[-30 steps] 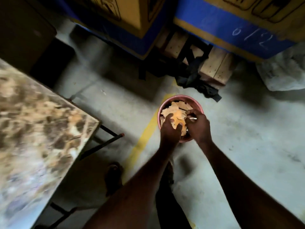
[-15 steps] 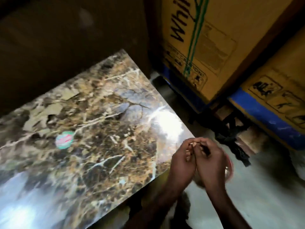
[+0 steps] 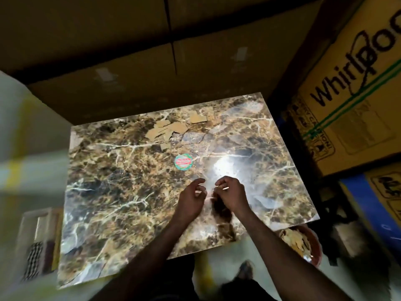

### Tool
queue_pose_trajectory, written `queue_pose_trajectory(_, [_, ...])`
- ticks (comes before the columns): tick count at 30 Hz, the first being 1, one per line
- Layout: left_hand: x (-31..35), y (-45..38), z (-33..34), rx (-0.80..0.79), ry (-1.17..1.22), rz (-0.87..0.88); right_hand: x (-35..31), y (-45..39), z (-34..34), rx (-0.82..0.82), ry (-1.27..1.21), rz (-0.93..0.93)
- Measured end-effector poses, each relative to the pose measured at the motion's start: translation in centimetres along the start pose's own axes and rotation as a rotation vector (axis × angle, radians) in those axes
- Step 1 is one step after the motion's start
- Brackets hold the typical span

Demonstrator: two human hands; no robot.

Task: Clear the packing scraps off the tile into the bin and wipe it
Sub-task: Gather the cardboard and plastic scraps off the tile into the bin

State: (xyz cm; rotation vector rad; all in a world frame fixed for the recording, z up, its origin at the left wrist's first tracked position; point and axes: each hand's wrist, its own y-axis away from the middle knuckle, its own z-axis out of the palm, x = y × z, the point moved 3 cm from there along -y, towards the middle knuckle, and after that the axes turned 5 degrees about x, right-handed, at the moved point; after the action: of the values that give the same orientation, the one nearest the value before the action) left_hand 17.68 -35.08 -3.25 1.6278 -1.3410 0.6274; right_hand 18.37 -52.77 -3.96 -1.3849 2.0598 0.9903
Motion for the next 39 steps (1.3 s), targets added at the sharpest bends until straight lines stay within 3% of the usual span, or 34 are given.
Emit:
queue_pose_trajectory(5, [-5.9,-2.9,-6.7,0.101,-0.071,-0.119,-1.2,-1.1,5.3,-0.05,0.159,0.031])
queue_pose_trajectory(11, [-9.0,-4.7,-12.5,0.118,-0.153,-0.186,-4.4,-1.1,8.5,-0.154,0.409,-0.186])
queue_pose_trajectory(14, [-9.6,-5.8,-13.1,0.131,-0.131,-0.209,-5.2,-2.4,8.8,-0.074,0.516,-0.315])
queue_pose_trajectory(20, [-8.2,-8.1,-13.2,0.196,-0.068,-0.23,-7.3,-7.4,10.8,0.003,0.427,-0.403])
queue_pose_trajectory(26, [-6.9,-11.4,-13.1,0.304,-0.058,-0.222,-9.6,-11.3,11.5,-0.127,0.461,-0.398])
queue_pose_trajectory(30, [-5.7,-14.5,-13.6,0.404,-0.032,-0.206,-12.2,-14.4,11.3,0.018,0.282,-0.412])
queue_pose_trajectory(34, [-4.2,-18.4,-14.2,0.424,-0.067,-0.18,-15.2,-18.5,11.6,0.096,0.269,-0.477])
queue_pose_trajectory(39, [-3.6,-23.4,-14.4,0.384,-0.075,-0.162,-17.3,-22.8,13.0,-0.043,0.248,-0.528])
